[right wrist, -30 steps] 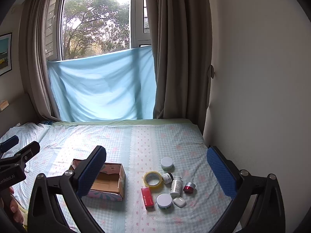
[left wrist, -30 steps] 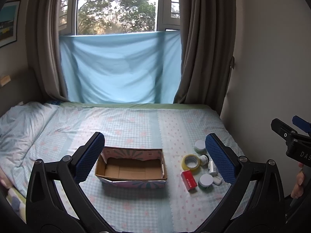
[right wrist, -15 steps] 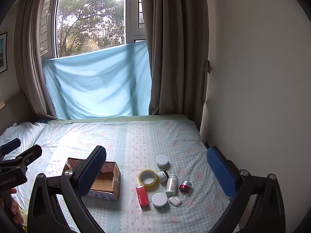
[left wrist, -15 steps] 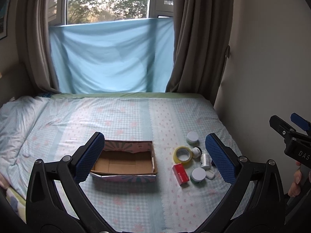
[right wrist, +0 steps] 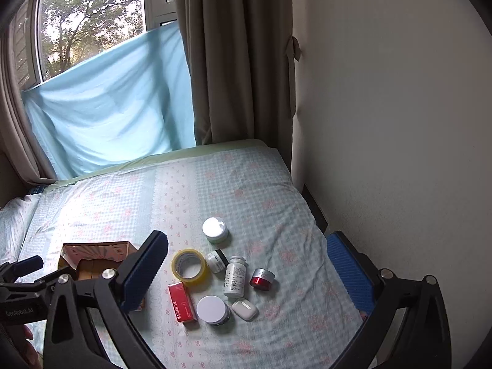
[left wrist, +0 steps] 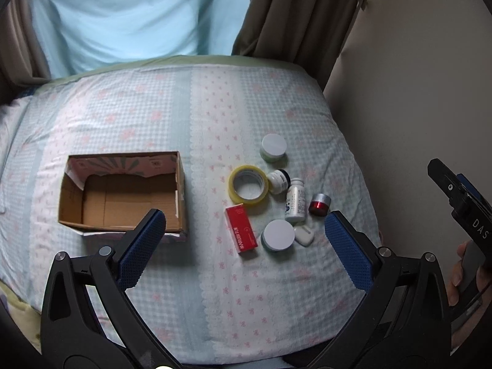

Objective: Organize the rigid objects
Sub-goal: 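Grasp the red MARUBI box with the left tool while the right tool grasps the silver-red jar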

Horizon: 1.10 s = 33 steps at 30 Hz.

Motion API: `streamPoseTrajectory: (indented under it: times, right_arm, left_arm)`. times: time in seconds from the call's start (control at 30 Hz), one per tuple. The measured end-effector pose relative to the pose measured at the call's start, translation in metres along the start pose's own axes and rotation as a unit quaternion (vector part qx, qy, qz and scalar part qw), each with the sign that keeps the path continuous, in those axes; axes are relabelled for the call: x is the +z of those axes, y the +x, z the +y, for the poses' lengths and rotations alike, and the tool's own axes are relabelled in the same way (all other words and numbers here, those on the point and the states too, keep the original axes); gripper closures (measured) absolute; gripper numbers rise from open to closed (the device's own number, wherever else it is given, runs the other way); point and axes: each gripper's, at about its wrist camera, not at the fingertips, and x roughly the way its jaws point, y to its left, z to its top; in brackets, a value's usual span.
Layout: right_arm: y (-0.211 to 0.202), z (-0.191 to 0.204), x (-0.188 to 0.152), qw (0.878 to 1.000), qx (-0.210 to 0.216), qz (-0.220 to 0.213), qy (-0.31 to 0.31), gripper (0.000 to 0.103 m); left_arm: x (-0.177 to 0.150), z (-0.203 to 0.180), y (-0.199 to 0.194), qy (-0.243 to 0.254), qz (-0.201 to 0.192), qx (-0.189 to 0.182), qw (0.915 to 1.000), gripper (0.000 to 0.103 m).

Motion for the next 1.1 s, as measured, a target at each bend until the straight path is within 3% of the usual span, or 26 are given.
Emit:
streamPoseTrajectory:
  times: [0.3,0.57,0.77,0.93,1.07,1.1]
  right_arm:
    - [0.126,-0.042,-0.032,0.992,-0.027,0.103,0.062,0.0]
    - [0.222,-0.053,-0.071,0.976,-0.035,0.189,0.102,0.0]
    - [0.277,-0.061,-0.098,0.957,-0.046,0.258,0.126,0.0]
    - [0.307,-0.064,-0.116,0.944,-0.051,0.293,0.144,0.01]
    - [0.319,-0.065,-0.122,0.936,-0.058,0.315,0.149,0.017]
    - [0.321,-0.065,-0.124,0.933,-0.057,0.321,0.15,0.018]
  left_arm:
    - [-0.001,-0.005,0.145,-0.041,0.112,0.008,0.9928,0.0]
    - [-0.013,0.015,0.25,-0.081,0.2,0.036,0.9757,0.002]
    - [-0.033,0.025,0.299,-0.083,0.251,0.055,0.9629,0.006]
    - [-0.045,0.028,0.321,-0.082,0.28,0.062,0.9544,0.017]
    - [-0.051,0.03,0.333,-0.089,0.304,0.069,0.9459,0.02]
    - [-0.051,0.031,0.335,-0.092,0.308,0.069,0.9445,0.026]
